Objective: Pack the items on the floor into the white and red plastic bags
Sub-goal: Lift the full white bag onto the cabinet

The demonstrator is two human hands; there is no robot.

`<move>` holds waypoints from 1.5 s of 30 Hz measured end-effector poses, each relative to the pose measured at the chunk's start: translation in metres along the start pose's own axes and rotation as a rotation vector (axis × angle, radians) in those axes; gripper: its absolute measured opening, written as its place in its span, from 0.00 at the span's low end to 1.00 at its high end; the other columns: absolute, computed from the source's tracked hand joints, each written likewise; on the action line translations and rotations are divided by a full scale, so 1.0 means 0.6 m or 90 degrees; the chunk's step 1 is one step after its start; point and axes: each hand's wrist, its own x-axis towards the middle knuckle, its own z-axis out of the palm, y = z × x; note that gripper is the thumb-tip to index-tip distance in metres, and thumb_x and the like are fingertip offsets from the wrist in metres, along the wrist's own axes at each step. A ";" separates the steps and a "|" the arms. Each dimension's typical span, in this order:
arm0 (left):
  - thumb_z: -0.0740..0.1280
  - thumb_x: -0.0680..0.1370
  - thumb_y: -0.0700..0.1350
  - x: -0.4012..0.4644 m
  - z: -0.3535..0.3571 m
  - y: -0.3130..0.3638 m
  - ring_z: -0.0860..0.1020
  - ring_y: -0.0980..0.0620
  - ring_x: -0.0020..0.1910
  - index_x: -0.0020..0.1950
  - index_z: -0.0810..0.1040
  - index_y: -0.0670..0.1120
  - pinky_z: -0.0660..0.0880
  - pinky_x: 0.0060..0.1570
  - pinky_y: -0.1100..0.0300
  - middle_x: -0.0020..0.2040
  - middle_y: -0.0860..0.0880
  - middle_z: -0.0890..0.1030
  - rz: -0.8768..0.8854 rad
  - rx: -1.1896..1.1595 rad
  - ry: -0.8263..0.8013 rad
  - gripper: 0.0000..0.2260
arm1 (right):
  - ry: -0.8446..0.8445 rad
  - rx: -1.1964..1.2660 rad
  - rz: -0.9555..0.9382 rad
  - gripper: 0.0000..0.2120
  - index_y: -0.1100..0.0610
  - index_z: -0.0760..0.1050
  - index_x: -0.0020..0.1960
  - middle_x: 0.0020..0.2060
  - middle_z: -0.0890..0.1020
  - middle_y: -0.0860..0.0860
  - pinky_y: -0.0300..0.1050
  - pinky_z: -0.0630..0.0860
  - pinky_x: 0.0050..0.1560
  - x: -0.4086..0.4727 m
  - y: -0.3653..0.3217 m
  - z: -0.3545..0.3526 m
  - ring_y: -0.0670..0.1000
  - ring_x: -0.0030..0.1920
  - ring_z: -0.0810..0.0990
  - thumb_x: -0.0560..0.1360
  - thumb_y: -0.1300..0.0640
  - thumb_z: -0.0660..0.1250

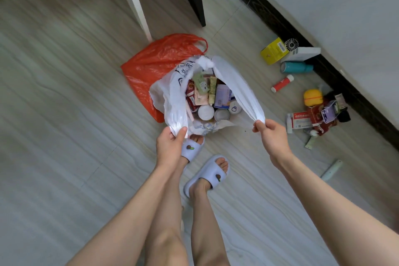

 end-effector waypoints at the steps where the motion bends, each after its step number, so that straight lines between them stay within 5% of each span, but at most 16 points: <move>1: 0.65 0.77 0.40 -0.008 -0.012 0.020 0.78 0.60 0.35 0.49 0.75 0.35 0.72 0.36 0.68 0.39 0.43 0.78 0.026 0.009 -0.008 0.08 | -0.002 -0.010 -0.007 0.09 0.62 0.73 0.38 0.35 0.73 0.55 0.30 0.61 0.24 -0.009 -0.017 -0.006 0.49 0.32 0.66 0.75 0.61 0.60; 6: 0.63 0.78 0.42 -0.038 -0.077 0.131 0.72 0.58 0.30 0.39 0.70 0.40 0.64 0.28 0.72 0.33 0.45 0.76 0.071 0.035 -0.025 0.09 | -0.014 -0.029 -0.034 0.10 0.61 0.73 0.36 0.35 0.72 0.57 0.33 0.60 0.24 -0.076 -0.096 -0.032 0.48 0.30 0.64 0.75 0.61 0.60; 13: 0.63 0.77 0.40 -0.093 -0.208 0.223 0.75 0.48 0.44 0.43 0.74 0.43 0.71 0.53 0.53 0.36 0.47 0.79 0.061 0.019 -0.036 0.03 | -0.056 0.025 -0.075 0.14 0.60 0.71 0.31 0.34 0.76 0.52 0.26 0.63 0.26 -0.199 -0.191 -0.056 0.44 0.33 0.70 0.76 0.63 0.58; 17: 0.62 0.78 0.40 -0.184 -0.268 0.288 0.74 0.48 0.40 0.43 0.75 0.44 0.69 0.47 0.53 0.34 0.45 0.78 0.110 -0.034 -0.046 0.04 | -0.065 0.082 -0.115 0.15 0.61 0.69 0.31 0.34 0.77 0.52 0.22 0.66 0.32 -0.300 -0.241 -0.098 0.42 0.39 0.75 0.76 0.63 0.58; 19: 0.62 0.78 0.39 -0.244 -0.305 0.316 0.74 0.51 0.35 0.43 0.75 0.44 0.69 0.44 0.55 0.34 0.45 0.77 0.144 -0.055 -0.044 0.05 | -0.089 0.108 -0.158 0.15 0.60 0.71 0.32 0.32 0.75 0.52 0.25 0.68 0.33 -0.356 -0.276 -0.115 0.46 0.37 0.75 0.77 0.63 0.57; 25: 0.62 0.77 0.36 -0.421 -0.441 0.322 0.74 0.58 0.31 0.45 0.76 0.47 0.70 0.44 0.59 0.33 0.52 0.81 0.172 -0.161 0.054 0.07 | -0.266 0.008 -0.304 0.15 0.69 0.74 0.37 0.27 0.75 0.52 0.29 0.68 0.33 -0.530 -0.370 -0.143 0.37 0.27 0.73 0.78 0.63 0.57; 32: 0.65 0.76 0.40 -0.523 -0.565 0.296 0.77 0.57 0.37 0.46 0.77 0.46 0.70 0.49 0.58 0.33 0.52 0.81 0.204 -0.212 0.104 0.02 | -0.373 -0.076 -0.416 0.18 0.65 0.70 0.30 0.24 0.74 0.51 0.27 0.66 0.29 -0.683 -0.422 -0.066 0.39 0.27 0.73 0.78 0.64 0.57; 36: 0.64 0.71 0.46 -0.554 -0.651 0.281 0.77 0.51 0.40 0.47 0.77 0.44 0.71 0.50 0.52 0.36 0.50 0.80 0.224 -0.282 0.128 0.08 | -0.386 -0.125 -0.449 0.17 0.68 0.73 0.32 0.24 0.74 0.51 0.29 0.65 0.29 -0.751 -0.447 -0.011 0.38 0.24 0.71 0.78 0.64 0.57; 39: 0.66 0.73 0.43 -0.552 -0.743 0.269 0.77 0.53 0.38 0.45 0.76 0.44 0.70 0.50 0.50 0.34 0.51 0.81 0.245 -0.332 0.169 0.03 | -0.378 -0.133 -0.486 0.18 0.59 0.73 0.29 0.24 0.74 0.49 0.35 0.69 0.36 -0.815 -0.474 0.060 0.43 0.30 0.74 0.77 0.63 0.58; 45: 0.63 0.77 0.36 -0.527 -0.977 0.229 0.77 0.48 0.41 0.45 0.76 0.45 0.72 0.49 0.53 0.33 0.52 0.82 0.271 -0.390 0.229 0.05 | -0.365 -0.118 -0.500 0.15 0.62 0.77 0.35 0.22 0.72 0.49 0.30 0.66 0.27 -0.963 -0.541 0.244 0.44 0.24 0.68 0.78 0.63 0.58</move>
